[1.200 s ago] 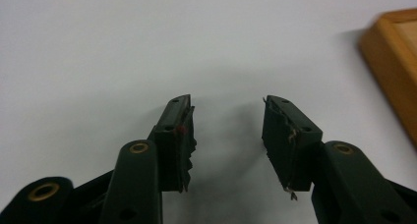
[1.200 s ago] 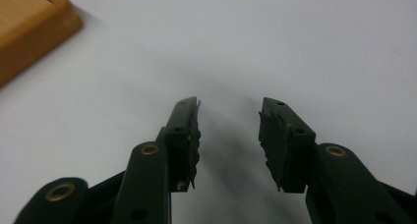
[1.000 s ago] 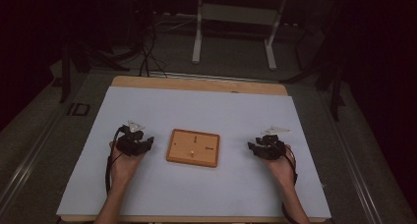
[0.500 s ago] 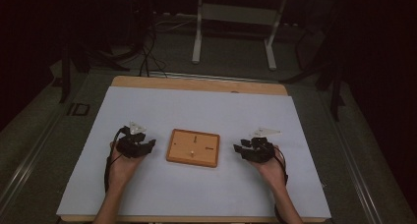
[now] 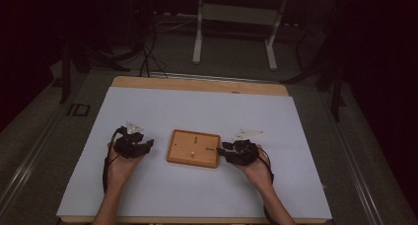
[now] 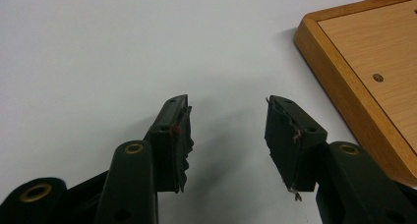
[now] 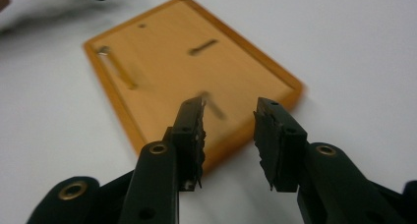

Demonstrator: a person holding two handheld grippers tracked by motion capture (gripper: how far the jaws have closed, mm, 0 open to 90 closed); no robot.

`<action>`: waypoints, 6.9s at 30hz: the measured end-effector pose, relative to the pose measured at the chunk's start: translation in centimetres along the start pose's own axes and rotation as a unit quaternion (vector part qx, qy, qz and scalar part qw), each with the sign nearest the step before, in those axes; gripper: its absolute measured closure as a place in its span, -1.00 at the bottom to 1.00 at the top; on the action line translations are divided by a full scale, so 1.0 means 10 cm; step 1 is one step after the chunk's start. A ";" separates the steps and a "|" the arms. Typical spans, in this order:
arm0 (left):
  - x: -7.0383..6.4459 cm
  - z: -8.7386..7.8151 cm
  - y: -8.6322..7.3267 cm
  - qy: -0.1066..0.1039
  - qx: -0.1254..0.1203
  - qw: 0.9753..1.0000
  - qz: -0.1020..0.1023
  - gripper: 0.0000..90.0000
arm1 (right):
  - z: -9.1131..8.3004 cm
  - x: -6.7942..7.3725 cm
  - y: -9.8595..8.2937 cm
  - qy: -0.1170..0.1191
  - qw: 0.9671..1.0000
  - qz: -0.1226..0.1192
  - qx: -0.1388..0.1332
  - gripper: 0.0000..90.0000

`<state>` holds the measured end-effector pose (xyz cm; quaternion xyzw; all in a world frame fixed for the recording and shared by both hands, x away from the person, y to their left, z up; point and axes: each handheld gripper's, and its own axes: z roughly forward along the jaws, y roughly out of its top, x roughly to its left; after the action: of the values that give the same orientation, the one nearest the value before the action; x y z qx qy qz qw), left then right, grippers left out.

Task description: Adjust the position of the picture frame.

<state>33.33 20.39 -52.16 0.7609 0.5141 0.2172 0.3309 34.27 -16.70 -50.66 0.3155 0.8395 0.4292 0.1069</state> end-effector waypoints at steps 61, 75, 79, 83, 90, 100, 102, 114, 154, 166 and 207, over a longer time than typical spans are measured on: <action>-0.03 0.08 0.00 0.003 0.024 1.000 0.015 0.13 | 0.47 0.53 0.19 0.058 0.994 -0.066 -0.059 0.88; -0.05 0.08 0.02 -0.033 0.010 0.999 0.019 0.37 | 0.41 0.64 0.24 0.118 0.985 -0.109 -0.060 0.88; -0.06 0.13 0.03 -0.055 0.015 0.998 0.027 0.67 | 0.39 0.67 0.23 0.132 0.982 -0.119 -0.061 0.88; -0.03 0.22 0.05 -0.086 0.020 0.996 0.013 0.77 | 0.37 0.67 0.23 0.144 0.980 -0.121 -0.068 0.88; -0.04 0.28 0.12 -0.150 0.008 0.988 0.031 0.82 | 0.36 0.70 0.23 0.164 0.975 -0.136 -0.066 0.88; -0.12 0.29 0.12 -0.175 0.033 0.982 0.069 0.99 | 0.37 0.66 0.19 0.158 0.976 -0.134 -0.064 0.88; -0.15 0.30 0.10 -0.178 0.042 0.980 0.077 0.99 | 0.36 0.64 0.18 0.155 0.977 -0.130 -0.064 0.88; -0.37 0.23 0.05 -0.224 0.062 0.967 0.109 0.99 | 0.23 0.44 0.17 0.115 0.985 -0.115 -0.065 0.88; -1.06 0.14 0.08 -0.286 0.018 0.946 0.154 0.89 | 0.01 -0.19 -0.21 -0.025 0.998 -0.048 -0.008 0.88; -0.90 0.24 0.12 -0.230 0.019 0.966 0.120 0.77 | 0.03 -0.16 -0.19 -0.097 0.995 0.023 -0.009 0.37; -0.68 0.21 0.19 -0.167 -0.017 0.982 0.087 0.66 | 0.24 -0.22 -0.05 -0.046 0.994 0.095 0.011 0.26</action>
<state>33.38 13.02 -52.13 0.8226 0.3800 0.1236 0.4045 36.85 -16.78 -52.74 0.4140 0.8048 0.4132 0.1008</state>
